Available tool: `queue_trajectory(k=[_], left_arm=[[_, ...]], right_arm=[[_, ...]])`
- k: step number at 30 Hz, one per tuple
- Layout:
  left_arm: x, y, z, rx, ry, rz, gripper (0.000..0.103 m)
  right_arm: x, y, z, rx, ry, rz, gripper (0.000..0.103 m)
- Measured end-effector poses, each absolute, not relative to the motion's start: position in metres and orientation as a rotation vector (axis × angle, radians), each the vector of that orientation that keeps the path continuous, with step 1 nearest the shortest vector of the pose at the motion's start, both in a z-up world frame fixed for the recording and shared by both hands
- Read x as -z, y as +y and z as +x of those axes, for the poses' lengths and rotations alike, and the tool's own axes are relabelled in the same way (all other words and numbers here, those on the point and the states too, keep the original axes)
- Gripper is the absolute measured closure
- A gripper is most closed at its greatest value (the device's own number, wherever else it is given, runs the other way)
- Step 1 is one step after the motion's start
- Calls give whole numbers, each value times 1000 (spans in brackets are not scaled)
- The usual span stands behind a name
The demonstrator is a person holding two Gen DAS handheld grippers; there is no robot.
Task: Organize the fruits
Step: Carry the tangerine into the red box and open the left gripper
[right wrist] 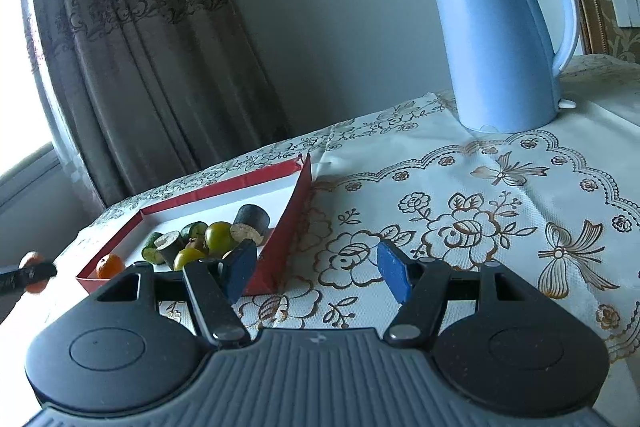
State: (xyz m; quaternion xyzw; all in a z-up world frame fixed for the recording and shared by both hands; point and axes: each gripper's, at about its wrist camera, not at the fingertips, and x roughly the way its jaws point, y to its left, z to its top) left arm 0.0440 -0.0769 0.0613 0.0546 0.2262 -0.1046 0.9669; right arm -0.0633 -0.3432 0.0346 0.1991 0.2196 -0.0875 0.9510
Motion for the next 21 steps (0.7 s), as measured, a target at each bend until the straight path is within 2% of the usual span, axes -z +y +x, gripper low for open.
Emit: queue_trajectory(k=[5, 15, 19, 20, 21], left_arm=[[-63, -99, 77, 205, 456, 131, 62], [-26, -123, 130, 144, 532, 159, 61], [-17, -123, 137, 131, 540, 161, 55], [-17, -123, 136, 130, 538, 163, 49], [-17, -123, 135, 129, 531, 165, 38]], right_arm=[[-35, -345, -62, 163, 447, 419, 37], [-37, -340, -59, 117, 453, 424, 37], [-38, -339, -58, 104, 461, 425, 37], [-38, -338, -57, 102, 463, 425, 37], [-37, -338, -57, 100, 465, 425, 37]])
